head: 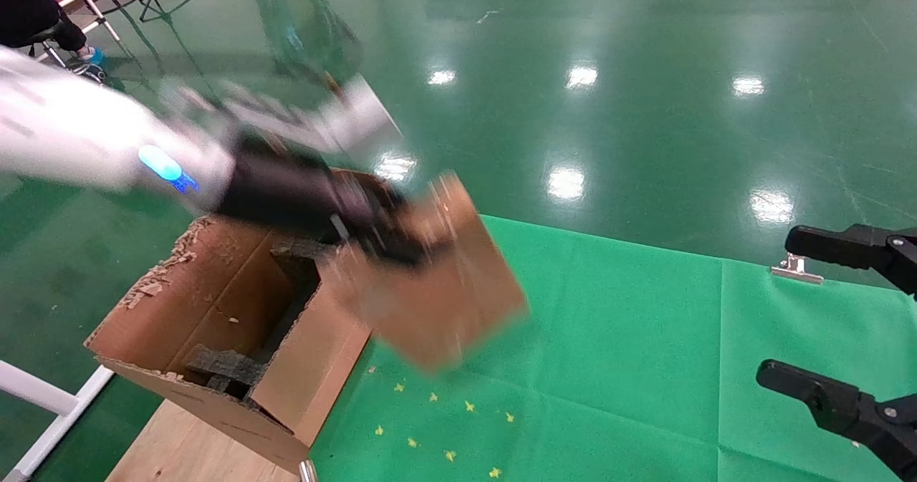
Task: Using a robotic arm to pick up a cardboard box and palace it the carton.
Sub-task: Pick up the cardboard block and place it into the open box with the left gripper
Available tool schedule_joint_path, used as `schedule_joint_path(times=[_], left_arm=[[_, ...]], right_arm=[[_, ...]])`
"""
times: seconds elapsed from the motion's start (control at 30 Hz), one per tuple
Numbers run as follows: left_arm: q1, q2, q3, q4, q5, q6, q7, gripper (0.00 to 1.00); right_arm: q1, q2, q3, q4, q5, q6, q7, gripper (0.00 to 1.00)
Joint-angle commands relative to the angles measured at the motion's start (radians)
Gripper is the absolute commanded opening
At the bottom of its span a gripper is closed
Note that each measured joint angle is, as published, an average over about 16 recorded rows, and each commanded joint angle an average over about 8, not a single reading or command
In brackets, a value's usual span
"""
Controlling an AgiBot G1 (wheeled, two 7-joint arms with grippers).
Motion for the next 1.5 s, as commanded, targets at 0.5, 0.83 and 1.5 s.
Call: schedule_joint_path(times=[0.5,0.83,1.5], left_arm=[[-0.119,-0.185,-0.017,0.336,0.237,-0.078,0.150,0.00],[0.028,-0.139,0.013,0.537,0.312,-0.308,0.130,0.00],[0.129,0.041,0.045,0.929,0.340,-0.525,0.212,0.43]], right_arm=[[0.000,0.000,0.000,0.000,0.000,0.000,0.000,1.00],[0.000,0.000,0.000,0.000,0.000,0.000,0.000,1.00],[0.000,0.000,0.000,0.000,0.000,0.000,0.000,1.00]])
